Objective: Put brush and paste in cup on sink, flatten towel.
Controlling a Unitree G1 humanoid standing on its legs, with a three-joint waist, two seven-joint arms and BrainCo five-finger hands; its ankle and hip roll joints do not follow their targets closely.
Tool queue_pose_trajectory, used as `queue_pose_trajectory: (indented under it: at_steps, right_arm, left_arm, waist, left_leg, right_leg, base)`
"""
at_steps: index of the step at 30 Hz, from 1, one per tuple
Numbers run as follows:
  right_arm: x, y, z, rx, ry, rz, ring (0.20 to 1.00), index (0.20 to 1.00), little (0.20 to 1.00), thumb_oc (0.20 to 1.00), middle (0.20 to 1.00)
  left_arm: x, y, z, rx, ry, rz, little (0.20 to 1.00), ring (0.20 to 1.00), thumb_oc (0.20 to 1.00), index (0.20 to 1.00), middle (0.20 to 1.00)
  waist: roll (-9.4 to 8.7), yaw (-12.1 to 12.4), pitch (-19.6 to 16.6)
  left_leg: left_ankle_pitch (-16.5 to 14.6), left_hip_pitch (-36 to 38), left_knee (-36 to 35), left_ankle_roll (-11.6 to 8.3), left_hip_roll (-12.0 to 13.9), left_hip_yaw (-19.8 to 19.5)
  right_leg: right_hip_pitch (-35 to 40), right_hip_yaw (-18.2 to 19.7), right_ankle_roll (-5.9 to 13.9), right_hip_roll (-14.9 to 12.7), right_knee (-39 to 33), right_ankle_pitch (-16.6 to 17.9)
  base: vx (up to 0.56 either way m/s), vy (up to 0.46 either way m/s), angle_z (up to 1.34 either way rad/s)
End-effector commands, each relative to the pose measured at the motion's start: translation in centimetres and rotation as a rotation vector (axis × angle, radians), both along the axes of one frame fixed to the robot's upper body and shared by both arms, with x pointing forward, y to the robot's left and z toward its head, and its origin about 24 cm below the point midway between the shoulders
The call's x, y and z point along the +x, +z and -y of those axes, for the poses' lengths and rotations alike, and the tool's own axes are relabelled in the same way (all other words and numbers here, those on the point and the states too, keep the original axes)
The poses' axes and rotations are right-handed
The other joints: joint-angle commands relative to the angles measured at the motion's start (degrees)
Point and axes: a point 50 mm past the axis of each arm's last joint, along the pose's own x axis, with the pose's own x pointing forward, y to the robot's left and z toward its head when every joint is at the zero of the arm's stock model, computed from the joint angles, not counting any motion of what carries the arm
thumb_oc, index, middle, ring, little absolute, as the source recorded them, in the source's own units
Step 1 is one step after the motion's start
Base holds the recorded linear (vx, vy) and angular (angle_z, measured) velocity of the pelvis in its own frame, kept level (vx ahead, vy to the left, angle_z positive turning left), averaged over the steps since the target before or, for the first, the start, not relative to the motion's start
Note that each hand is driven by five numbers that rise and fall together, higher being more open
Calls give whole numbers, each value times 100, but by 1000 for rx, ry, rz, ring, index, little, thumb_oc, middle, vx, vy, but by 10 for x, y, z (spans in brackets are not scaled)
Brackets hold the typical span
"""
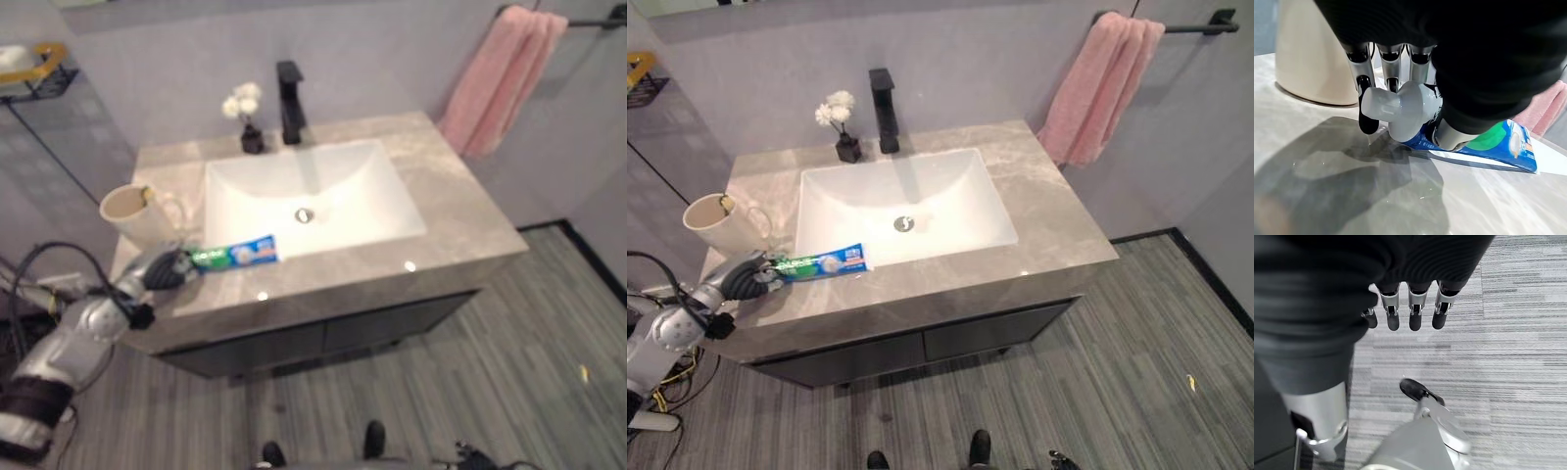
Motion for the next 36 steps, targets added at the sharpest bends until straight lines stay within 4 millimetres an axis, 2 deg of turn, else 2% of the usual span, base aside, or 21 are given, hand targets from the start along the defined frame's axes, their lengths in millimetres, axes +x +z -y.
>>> queue_pose_trajectory:
  at_steps: [1,3,5,6,8,11,12,13,14,15,16,17,19,21,22,24,25,27,28,34,36]
  right_arm:
    - [13,19,32,-40,-279,211,1000,1000,1000,1000,1000]
    - [18,27,41,-65,-299,259,1000,1000,1000,1000,1000]
    - [36,54,66,-142,-354,422,1000,1000,1000,1000,1000]
    - [36,54,66,-142,-354,422,1000,1000,1000,1000,1000]
    - [60,90,81,-183,-373,641,1000,1000,1000,1000,1000]
    - [83,121,86,-53,-589,953,1000,1000,1000,1000,1000]
    - [93,140,81,-49,-543,1055,1000,1000,1000,1000,1000]
    - [93,140,81,-49,-543,1054,1000,1000,1000,1000,1000]
    - [112,175,76,-74,-457,1222,1000,1000,1000,1000,1000]
    - [127,195,70,-48,-392,1307,1000,1000,1000,1000,1000]
    - [127,195,70,-49,-393,1307,1000,1000,1000,1000,1000]
    - [149,228,56,-21,-311,1450,1000,1000,1000,1000,1000]
    - [177,261,22,152,-208,1612,1000,1000,1000,1000,1000]
    - [178,262,22,154,-208,1615,1000,1000,1000,1000,1000]
    - [204,278,-20,465,-166,1695,1000,1000,1000,1000,1000]
    - [216,278,-47,691,-204,1696,1000,1000,1000,1000,1000]
    - [234,287,-84,902,-175,1674,1000,1000,1000,1000,1000]
    - [234,287,-85,905,-174,1676,1000,1000,1000,1000,1000]
    - [243,299,-113,1032,-111,1656,1000,1000,1000,1000,1000]
    - [249,336,-199,1426,14,1590,1000,1000,1000,1000,1000]
    - [250,342,-207,1455,36,1584,1000,1000,1000,1000,1000]
  left_arm:
    - [-17,-5,21,-104,-61,18,200,200,200,200,200]
    - [-18,-2,22,-132,-58,41,200,200,200,200,200]
    - [-17,13,28,-186,-71,134,200,200,200,200,200]
    - [-17,13,28,-186,-71,134,200,200,200,200,200]
    - [-16,29,31,-218,-70,241,200,200,200,200,200]
    - [-10,46,42,-276,-77,372,200,200,200,200,200]
    - [-8,50,46,-305,-70,418,200,200,200,200,200]
    - [-8,50,46,-305,-71,418,200,200,200,200,200]
    - [-2,62,56,-318,-95,492,200,200,200,200,200]
    - [3,71,64,-336,-123,539,200,200,200,200,200]
    - [3,71,65,-336,-124,539,200,200,200,200,200]
    - [9,85,75,-325,-160,598,200,200,200,200,200]
    - [12,106,86,-319,-213,686,200,200,200,200,200]
    - [12,107,86,-317,-213,689,200,200,200,200,200]
    - [15,122,97,-331,-257,747,200,200,200,200,200]
    - [15,127,102,-355,-270,769,200,200,200,200,200]
    - [17,138,110,-372,-301,810,200,200,200,200,200]
    - [17,139,109,-371,-300,812,200,200,200,200,200]
    - [19,149,112,-364,-310,846,200,200,200,200,200]
    - [20,168,119,-402,-322,943,200,200,200,200,200]
    - [19,170,120,-408,-330,954,200,200,200,200,200]
  waist:
    - [-104,-181,51]
    - [-115,-208,25]
    - [-123,-236,-36]
    - [-127,-236,-33]
    - [-157,-286,-104]
    - [-196,-337,-186]
    - [-197,-358,-202]
    - [-197,-356,-201]
    - [-213,-391,-251]
    - [-220,-414,-282]
    - [-220,-413,-278]
    - [-239,-407,-327]
    - [-231,-363,-373]
    - [-241,-366,-362]
    - [-235,-288,-376]
    - [-237,-210,-378]
    - [-233,-127,-377]
    - [-244,-136,-365]
    - [-237,-60,-376]
    - [-175,184,-421]
    - [-175,212,-430]
  left_leg:
    - [-640,188,74,202,106,-792]
    - [-644,210,74,199,113,-796]
    - [-653,271,74,196,125,-808]
    - [-639,267,74,200,122,-799]
    - [-606,296,74,223,133,-732]
    - [-613,329,74,220,164,-761]
    - [-611,339,74,220,175,-768]
    - [-611,341,74,220,176,-770]
    - [-614,348,74,224,178,-797]
    - [-603,353,74,219,179,-809]
    - [-603,355,74,218,180,-811]
    - [-583,350,74,225,187,-831]
    - [-591,396,74,232,205,-857]
    - [-575,386,74,236,199,-852]
    - [-581,439,74,229,217,-850]
    - [-581,469,74,233,219,-861]
    - [-568,495,74,232,214,-883]
    - [-553,484,74,237,209,-883]
    - [-536,486,74,232,203,-913]
    - [-528,474,74,240,174,-1013]
    - [-514,456,74,247,160,-1020]
  right_leg:
    - [298,-284,655,-355,32,-150]
    - [331,-298,654,-351,32,-159]
    - [412,-323,645,-339,32,-170]
    - [406,-327,635,-342,32,-163]
    - [442,-381,576,-331,32,-169]
    - [518,-422,527,-318,32,-226]
    - [547,-436,510,-316,32,-245]
    - [549,-438,510,-315,32,-245]
    - [592,-448,487,-304,32,-262]
    - [627,-475,476,-302,32,-273]
    - [630,-478,476,-302,32,-273]
    - [664,-508,443,-295,32,-289]
    - [741,-547,409,-286,32,-330]
    - [729,-544,399,-290,32,-320]
    - [792,-569,379,-280,32,-347]
    - [845,-598,362,-281,32,-363]
    - [899,-636,339,-286,32,-373]
    - [890,-637,332,-292,32,-366]
    - [920,-668,317,-298,32,-377]
    - [997,-796,293,-356,32,-389]
    - [990,-817,287,-373,32,-379]
  base:
    - [0,0,0]
    - [-19,-6,0]
    - [-43,-15,0]
    - [-85,-23,-3]
    - [-93,-24,-6]
    - [-48,-17,0]
    - [-35,-11,8]
    - [-48,-15,7]
    - [-41,-15,4]
    - [-41,-15,3]
    - [-43,-16,4]
    - [-37,-17,5]
    - [-33,-9,5]
    - [-14,-2,5]
    - [-12,-6,9]
    - [-1,-5,7]
    - [3,-2,9]
    - [-7,-6,16]
    - [3,-8,18]
    - [12,2,12]
    - [13,6,9]
